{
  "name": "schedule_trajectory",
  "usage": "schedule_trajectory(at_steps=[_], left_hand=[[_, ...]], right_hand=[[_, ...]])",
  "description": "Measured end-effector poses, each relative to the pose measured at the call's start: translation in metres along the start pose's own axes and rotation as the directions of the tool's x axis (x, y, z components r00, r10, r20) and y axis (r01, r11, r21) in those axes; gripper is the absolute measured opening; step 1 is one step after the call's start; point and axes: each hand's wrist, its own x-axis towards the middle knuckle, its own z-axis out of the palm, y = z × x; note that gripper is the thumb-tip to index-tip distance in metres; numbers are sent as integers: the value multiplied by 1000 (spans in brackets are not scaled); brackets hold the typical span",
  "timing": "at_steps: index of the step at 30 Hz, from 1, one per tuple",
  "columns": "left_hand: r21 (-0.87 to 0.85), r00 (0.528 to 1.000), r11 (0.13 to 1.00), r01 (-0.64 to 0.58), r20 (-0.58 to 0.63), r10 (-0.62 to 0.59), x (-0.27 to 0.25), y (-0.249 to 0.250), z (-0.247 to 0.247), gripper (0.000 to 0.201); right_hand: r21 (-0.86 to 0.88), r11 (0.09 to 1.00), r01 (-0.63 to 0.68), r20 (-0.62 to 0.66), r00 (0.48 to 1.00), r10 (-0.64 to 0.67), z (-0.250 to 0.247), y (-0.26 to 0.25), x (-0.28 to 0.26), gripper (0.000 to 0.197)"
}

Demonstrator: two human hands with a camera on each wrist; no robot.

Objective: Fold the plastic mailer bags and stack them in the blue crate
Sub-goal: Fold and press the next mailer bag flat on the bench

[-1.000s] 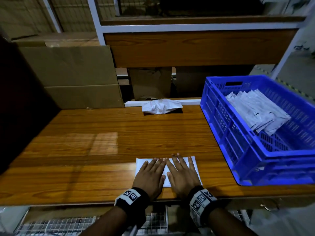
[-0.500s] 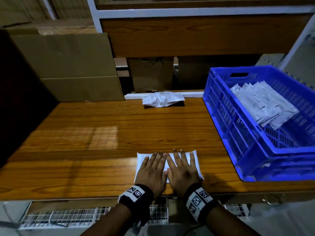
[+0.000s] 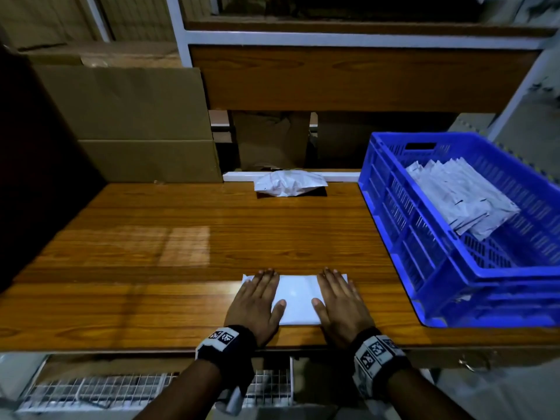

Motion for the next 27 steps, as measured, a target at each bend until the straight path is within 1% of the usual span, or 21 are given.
schedule_trajectory(at_steps=[5,7,9,10,12,14,15,16,17,18,19,20,21,23,24,25,26,27], left_hand=[[25,1000,1000,1,16,-1,-1,-1,1,84],[42,999,999,-3,35,1,-4,-6,-1,85],[52,999,998,-27,40,25,-12,-17,-1,87],[54,998,997,-56,17,55,-19,-24,-2,89],[79,988,985,-155,-10,156,-34,-38,-1,95],[100,965,960,-262,5,263,-51,-49,0,102],[111,953,946,-304,20,304,-57,-54,-1,105],[137,941,931,-339,23,339,-62,-57,-5,104],[164,930,917,-365,24,366,-66,-59,-8,99],[175,922,907,-383,12,387,-68,-61,-10,90],[143,917,908,-394,-11,400,-69,-64,-12,78],[67,914,914,-401,-46,404,-71,-67,-14,65],[-41,917,919,-393,-97,388,-73,-71,-14,54],[-310,941,892,-329,-186,282,-79,-72,-21,28],[-430,954,857,-283,-218,206,-83,-69,-25,23],[-543,964,807,-234,-235,121,-85,-64,-29,29],[-642,970,743,-190,-238,42,-85,-59,-32,34],[-707,969,690,-157,-244,-29,-83,-53,-33,36]], right_hand=[[-8,1000,-6,17,1000,6,3,3,-1,78],[-15,1000,-15,20,1000,15,2,6,-2,83],[2,1000,8,49,999,-8,-3,14,-8,96],[-3,999,40,72,997,-40,-7,20,-14,102],[-48,992,119,137,984,-111,-12,31,-27,115],[-117,974,194,211,963,-166,-13,40,-41,126],[-150,964,220,230,956,-183,-13,44,-46,126],[-174,955,240,232,953,-197,-11,48,-49,123],[-181,950,254,206,954,-216,-7,52,-51,116],[-161,951,264,145,959,-242,-6,54,-54,109],[-126,950,286,76,957,-278,-6,57,-55,101],[-80,944,321,8,947,-321,-6,61,-56,93],[-17,928,373,-81,924,-373,-3,67,-57,83],[167,881,443,-217,888,-405,-6,70,-63,53],[232,859,456,-270,879,-393,-12,68,-66,38],[312,836,451,-325,878,-352,-19,64,-68,30],[412,820,397,-349,900,-261,-26,59,-70,29],[527,788,319,-346,927,-144,-30,55,-70,21]])
